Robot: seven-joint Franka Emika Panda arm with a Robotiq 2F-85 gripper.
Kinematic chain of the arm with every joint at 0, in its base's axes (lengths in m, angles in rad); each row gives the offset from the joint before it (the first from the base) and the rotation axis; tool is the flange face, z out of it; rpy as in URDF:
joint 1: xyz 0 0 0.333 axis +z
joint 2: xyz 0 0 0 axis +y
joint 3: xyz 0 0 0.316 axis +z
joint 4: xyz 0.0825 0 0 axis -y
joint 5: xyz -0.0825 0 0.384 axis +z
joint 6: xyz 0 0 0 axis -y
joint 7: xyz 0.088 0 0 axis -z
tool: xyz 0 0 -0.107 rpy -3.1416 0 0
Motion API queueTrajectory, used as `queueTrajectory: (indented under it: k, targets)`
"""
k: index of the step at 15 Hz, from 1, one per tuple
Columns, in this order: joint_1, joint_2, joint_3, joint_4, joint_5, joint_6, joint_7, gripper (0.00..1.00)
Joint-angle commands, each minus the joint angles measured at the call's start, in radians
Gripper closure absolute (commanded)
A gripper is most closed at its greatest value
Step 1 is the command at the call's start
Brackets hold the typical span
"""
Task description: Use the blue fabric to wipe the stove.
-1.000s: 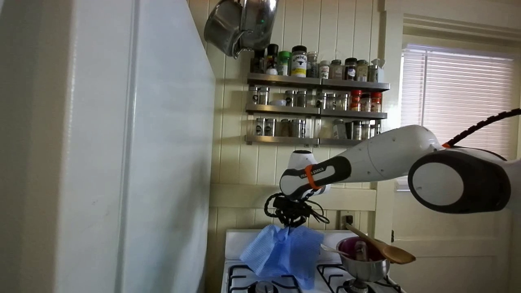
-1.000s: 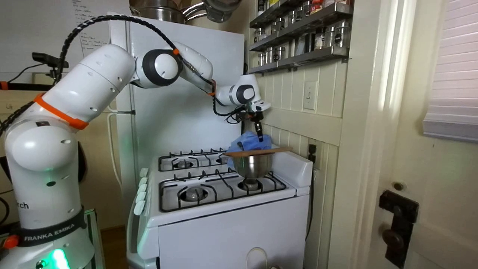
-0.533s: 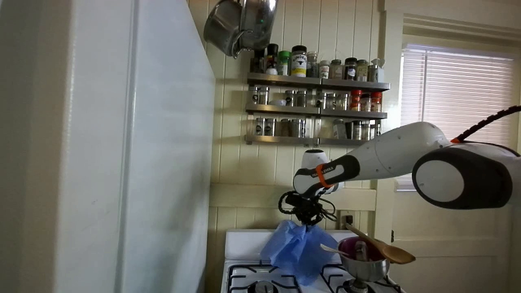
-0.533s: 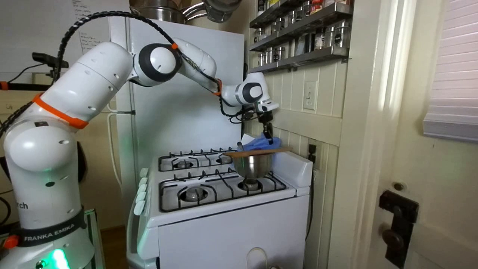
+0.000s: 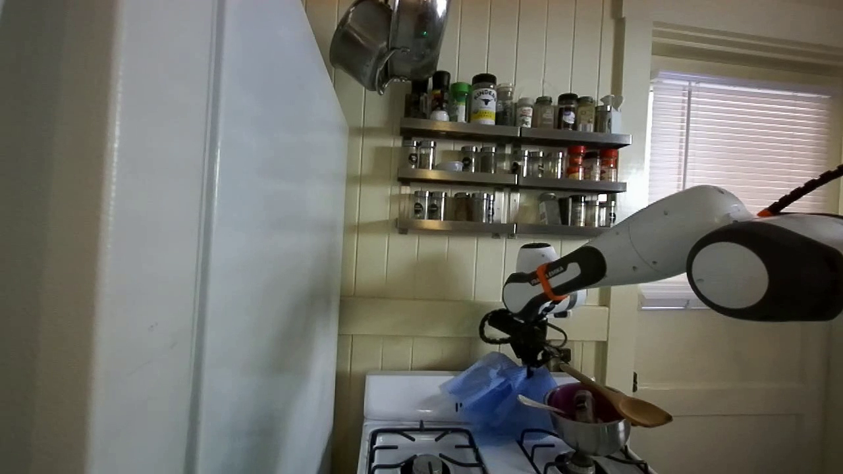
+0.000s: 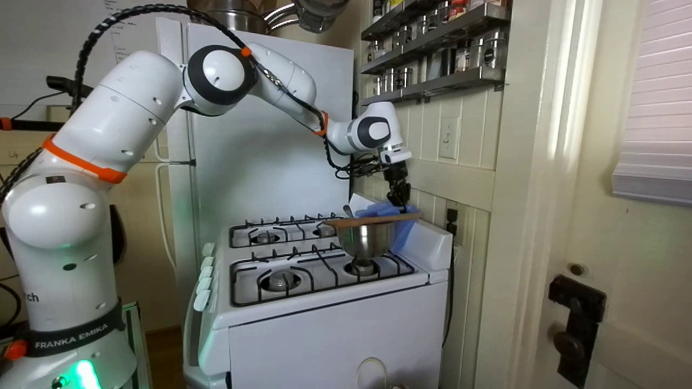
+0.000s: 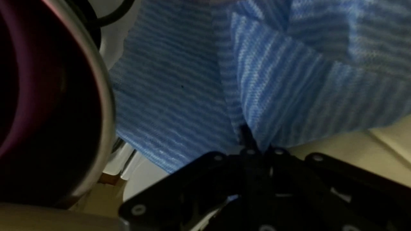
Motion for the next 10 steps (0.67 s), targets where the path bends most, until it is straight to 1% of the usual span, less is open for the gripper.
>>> queueTrajectory:
  k: [1, 5, 7, 10]
  targets:
    - [-0.01, -0.071, -0.003, -0.13, -0.02, 0.006, 0.107, 1.0]
    - [-0.026, -0.087, 0.011, -0.172, -0.019, 0.007, 0.147, 1.0]
    - [-0.028, -0.072, 0.028, -0.151, -0.016, 0.003, 0.134, 1.0]
    - [-0.012, -0.053, 0.05, -0.097, -0.034, -0.003, 0.119, 1.0]
